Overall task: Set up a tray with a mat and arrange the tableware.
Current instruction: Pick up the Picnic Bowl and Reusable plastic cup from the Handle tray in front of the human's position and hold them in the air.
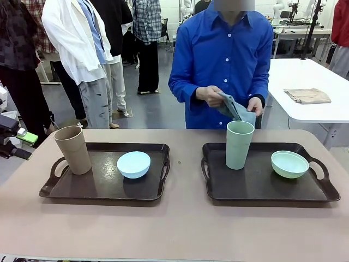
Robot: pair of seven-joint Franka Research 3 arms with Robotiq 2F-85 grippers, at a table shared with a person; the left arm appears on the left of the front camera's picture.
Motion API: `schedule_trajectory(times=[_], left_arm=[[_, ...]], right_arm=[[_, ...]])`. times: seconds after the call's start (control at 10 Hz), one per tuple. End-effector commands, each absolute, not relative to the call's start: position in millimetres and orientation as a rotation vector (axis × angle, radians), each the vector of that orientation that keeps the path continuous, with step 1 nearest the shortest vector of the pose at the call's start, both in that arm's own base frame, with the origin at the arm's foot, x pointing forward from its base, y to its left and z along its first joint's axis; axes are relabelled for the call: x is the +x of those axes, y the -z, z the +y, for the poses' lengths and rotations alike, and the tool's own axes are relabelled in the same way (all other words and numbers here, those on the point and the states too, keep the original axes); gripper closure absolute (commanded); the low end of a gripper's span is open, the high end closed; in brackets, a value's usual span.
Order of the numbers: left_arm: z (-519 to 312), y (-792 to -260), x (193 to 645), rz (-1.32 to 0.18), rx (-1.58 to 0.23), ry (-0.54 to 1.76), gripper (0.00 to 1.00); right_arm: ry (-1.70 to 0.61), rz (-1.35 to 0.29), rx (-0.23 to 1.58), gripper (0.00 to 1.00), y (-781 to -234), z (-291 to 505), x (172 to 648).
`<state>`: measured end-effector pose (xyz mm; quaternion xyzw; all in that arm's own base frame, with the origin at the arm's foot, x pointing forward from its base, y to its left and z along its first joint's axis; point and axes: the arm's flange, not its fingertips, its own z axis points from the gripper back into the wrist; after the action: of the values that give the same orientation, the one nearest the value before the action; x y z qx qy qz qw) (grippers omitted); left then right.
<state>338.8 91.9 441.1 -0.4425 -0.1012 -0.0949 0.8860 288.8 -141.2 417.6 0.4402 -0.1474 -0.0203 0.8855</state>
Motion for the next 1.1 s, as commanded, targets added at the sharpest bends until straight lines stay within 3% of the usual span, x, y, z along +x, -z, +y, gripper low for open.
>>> schedule_trajectory(times=[0.0,0.3,0.7,1.0], left_arm=[[77.2,-457.9,343.3,-0.254,-0.851,0.304,0.0],[0.9,-516.2,361.2,-0.431,-0.634,0.677,0.0],[-123.6,-547.9,402.6,-0.594,-0.423,1.046,0.0],[-213.1,-529.9,426.5,-0.8,-0.346,1.062,0.0]], right_arm=[[0.083,-0.317,0.831,0.0,-433.6,-142.7,290.7],[0.091,-0.286,0.558,0.0,-491.8,-118.7,302.6],[0.163,-0.129,0.34,0.0,-495.7,-59.1,370.8],[0.243,-0.086,0.266,0.0,-477.0,-22.0,419.2]])
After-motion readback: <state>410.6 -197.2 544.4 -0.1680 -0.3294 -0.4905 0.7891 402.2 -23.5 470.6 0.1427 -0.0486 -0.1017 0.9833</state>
